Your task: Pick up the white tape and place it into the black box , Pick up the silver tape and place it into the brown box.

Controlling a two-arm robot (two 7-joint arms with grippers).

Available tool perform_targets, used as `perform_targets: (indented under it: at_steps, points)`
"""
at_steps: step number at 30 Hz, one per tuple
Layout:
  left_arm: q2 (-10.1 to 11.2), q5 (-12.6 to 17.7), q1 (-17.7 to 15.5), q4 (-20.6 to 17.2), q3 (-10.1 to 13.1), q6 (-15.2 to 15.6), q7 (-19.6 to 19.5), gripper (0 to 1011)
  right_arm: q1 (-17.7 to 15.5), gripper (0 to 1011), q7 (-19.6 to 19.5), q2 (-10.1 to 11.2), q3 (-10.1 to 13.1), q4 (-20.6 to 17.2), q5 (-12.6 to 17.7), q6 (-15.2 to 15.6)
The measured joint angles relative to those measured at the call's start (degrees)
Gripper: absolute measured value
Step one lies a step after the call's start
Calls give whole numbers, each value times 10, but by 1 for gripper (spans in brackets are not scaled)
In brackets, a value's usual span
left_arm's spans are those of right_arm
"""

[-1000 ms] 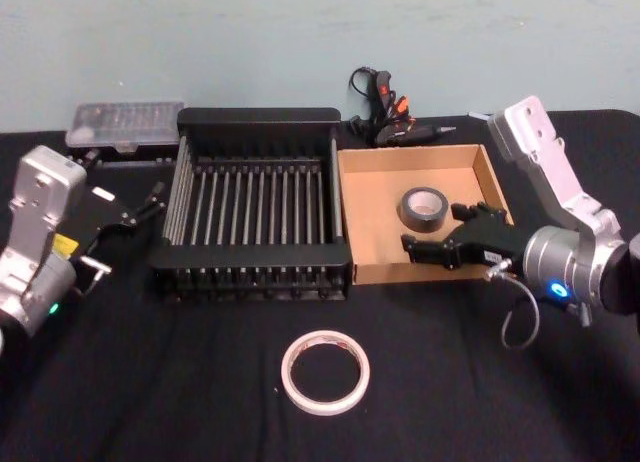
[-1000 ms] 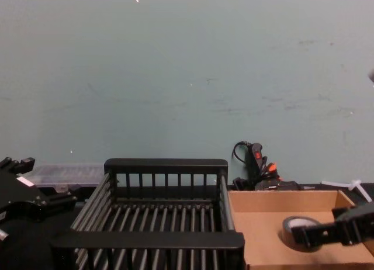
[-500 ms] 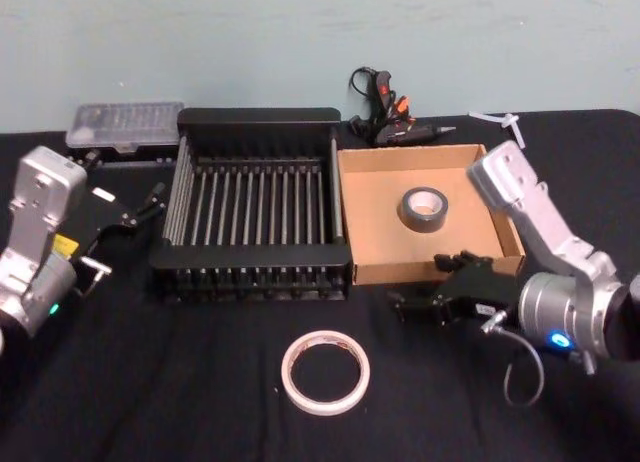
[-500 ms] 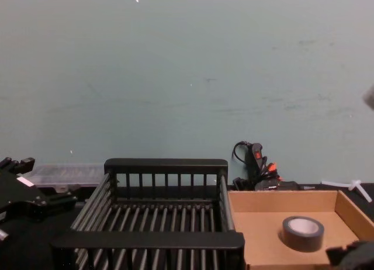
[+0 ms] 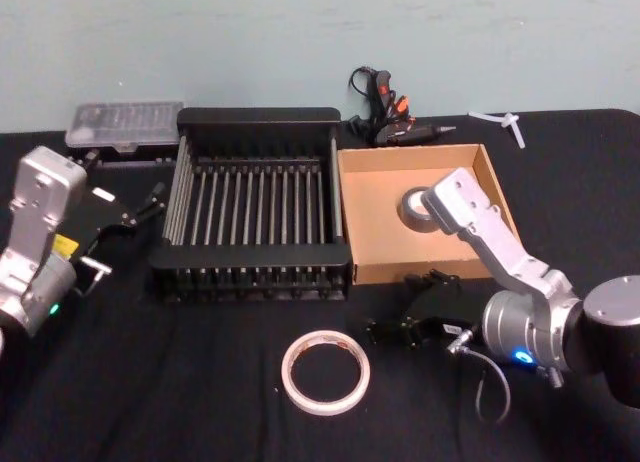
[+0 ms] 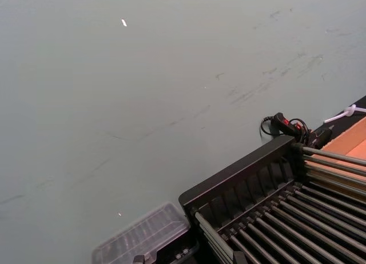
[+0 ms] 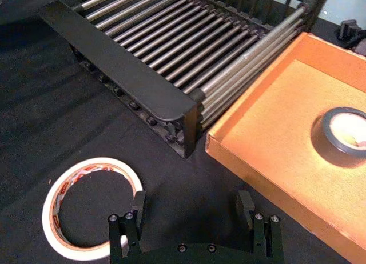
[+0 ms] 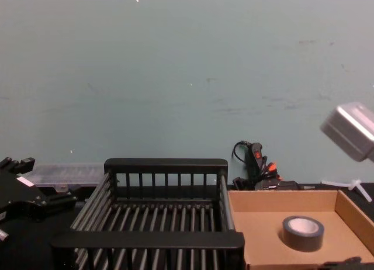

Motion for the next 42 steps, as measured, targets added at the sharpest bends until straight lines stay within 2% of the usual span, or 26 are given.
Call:
perform_targets:
  at_steps: [11,20,42]
  points:
    - [0,0,0,0,0,0,0,1001,15,1002,9,-18,-31,17,-23,-3]
    - [0,0,0,0,0,0,0,1001,17,1002,17,-22,-45,19,-41,-4]
    - [0,0,0,0,0,0,0,1001,-5,1002,30,-30,-47,9,-67,2]
